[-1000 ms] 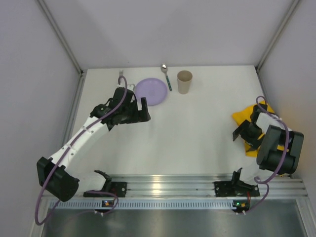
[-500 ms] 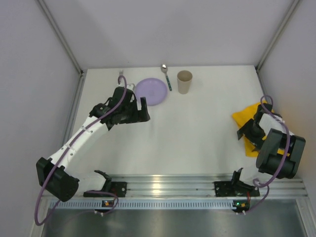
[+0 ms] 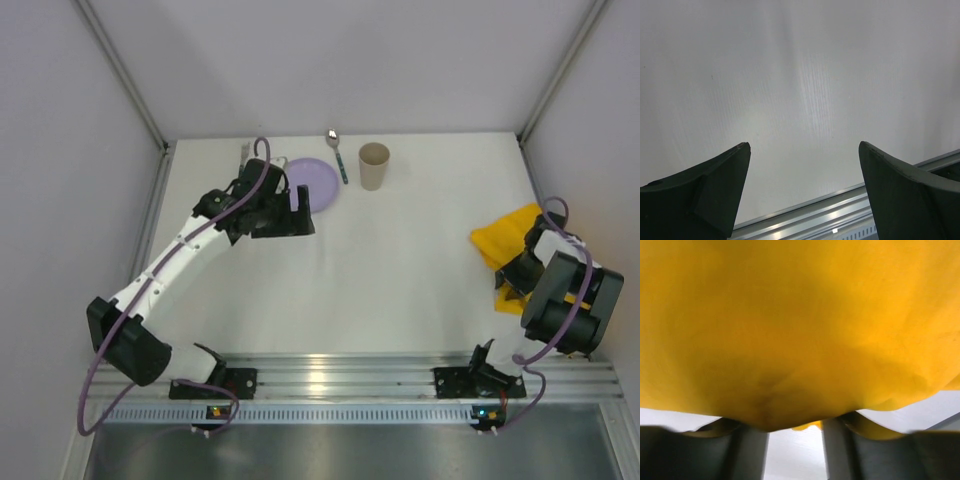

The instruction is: Set the dinner table for one person

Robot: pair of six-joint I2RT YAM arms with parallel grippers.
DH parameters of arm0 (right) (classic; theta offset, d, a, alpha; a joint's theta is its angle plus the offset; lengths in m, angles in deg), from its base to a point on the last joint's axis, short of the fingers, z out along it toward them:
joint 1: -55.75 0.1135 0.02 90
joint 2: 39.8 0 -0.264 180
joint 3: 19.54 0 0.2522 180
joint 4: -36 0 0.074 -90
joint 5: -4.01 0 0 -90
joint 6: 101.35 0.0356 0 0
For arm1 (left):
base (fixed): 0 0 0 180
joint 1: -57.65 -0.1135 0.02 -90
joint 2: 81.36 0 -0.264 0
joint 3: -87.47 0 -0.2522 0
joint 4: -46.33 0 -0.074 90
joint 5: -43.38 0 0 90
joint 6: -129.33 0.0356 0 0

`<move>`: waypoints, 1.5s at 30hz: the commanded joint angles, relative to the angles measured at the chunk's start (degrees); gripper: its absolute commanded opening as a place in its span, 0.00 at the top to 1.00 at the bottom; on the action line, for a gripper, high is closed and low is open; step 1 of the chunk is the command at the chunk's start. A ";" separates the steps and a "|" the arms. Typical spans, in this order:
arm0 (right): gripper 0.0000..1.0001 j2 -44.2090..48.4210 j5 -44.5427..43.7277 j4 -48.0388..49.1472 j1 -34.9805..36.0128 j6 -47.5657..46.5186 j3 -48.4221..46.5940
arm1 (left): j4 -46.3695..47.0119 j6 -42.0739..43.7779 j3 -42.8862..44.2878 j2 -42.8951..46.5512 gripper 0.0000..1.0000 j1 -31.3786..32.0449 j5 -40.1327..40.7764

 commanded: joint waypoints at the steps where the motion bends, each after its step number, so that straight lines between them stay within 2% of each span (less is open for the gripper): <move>1: 0.64 -5.62 2.11 9.10 -1.05 1.62 3.31 | -2.26 -0.04 2.78 -0.63 0.06 1.58 -0.24; 6: 1.00 -5.97 3.77 8.76 -1.05 1.01 2.96 | -2.44 -1.18 2.51 -0.98 0.06 3.51 0.03; 11: 1.00 -0.47 6.58 5.16 3.15 1.27 2.00 | -1.57 -2.41 2.51 -1.15 0.06 5.18 3.10; 14: 1.00 5.60 7.39 0.77 12.19 3.99 -1.86 | -0.95 -3.02 2.60 -1.42 0.06 5.62 4.16; 15: 1.00 6.58 7.82 -1.33 18.57 4.95 -3.35 | -0.69 -3.20 2.51 -1.42 0.06 5.71 4.33; 17: 1.00 7.73 9.05 -3.01 25.11 8.82 -8.62 | -0.07 -3.73 2.16 -1.16 0.06 5.80 4.77; 18: 1.00 7.74 10.54 -4.24 31.93 10.22 -10.47 | 0.63 -4.16 1.73 -0.98 0.06 5.88 5.21; 21: 1.00 5.02 15.36 -3.90 42.14 15.06 -17.59 | 1.77 -5.13 0.59 -0.28 0.06 5.80 6.00; 26: 1.00 -3.40 25.74 1.89 53.43 18.15 -26.02 | 3.27 -7.15 -2.49 2.61 0.06 5.89 7.24; 27: 0.95 -4.73 30.28 4.25 56.31 18.15 -26.91 | 3.62 -7.76 -3.89 3.15 0.06 5.97 7.41; 28: 0.79 -6.05 32.50 5.15 57.65 17.89 -29.10 | 3.97 -8.12 -4.51 3.67 0.06 5.89 7.41; 29: 0.46 -8.76 34.18 5.33 59.05 17.27 -30.42 | 4.06 -8.38 -5.13 4.72 0.05 5.89 7.67; 30: 0.01 -10.18 36.02 3.59 61.33 16.31 -31.83 | 4.24 -8.73 -6.52 5.17 0.05 5.89 7.76; 34: 0.00 -13.53 35.25 -3.28 63.73 10.34 -36.68 | 4.76 -9.70 -9.61 6.84 0.05 5.89 8.03; 40: 0.00 -8.53 28.23 -9.42 62.06 4.71 -38.17 | 7.31 -9.79 -15.15 7.90 0.01 5.89 8.82; 44: 0.00 -1.87 25.41 -12.07 57.32 2.24 -33.79 | 9.07 -8.04 -17.61 4.83 0.02 5.89 11.89; 45: 0.00 -0.54 25.32 -11.90 54.35 1.98 -31.86 | 9.51 -6.82 -17.96 3.60 0.01 5.89 12.68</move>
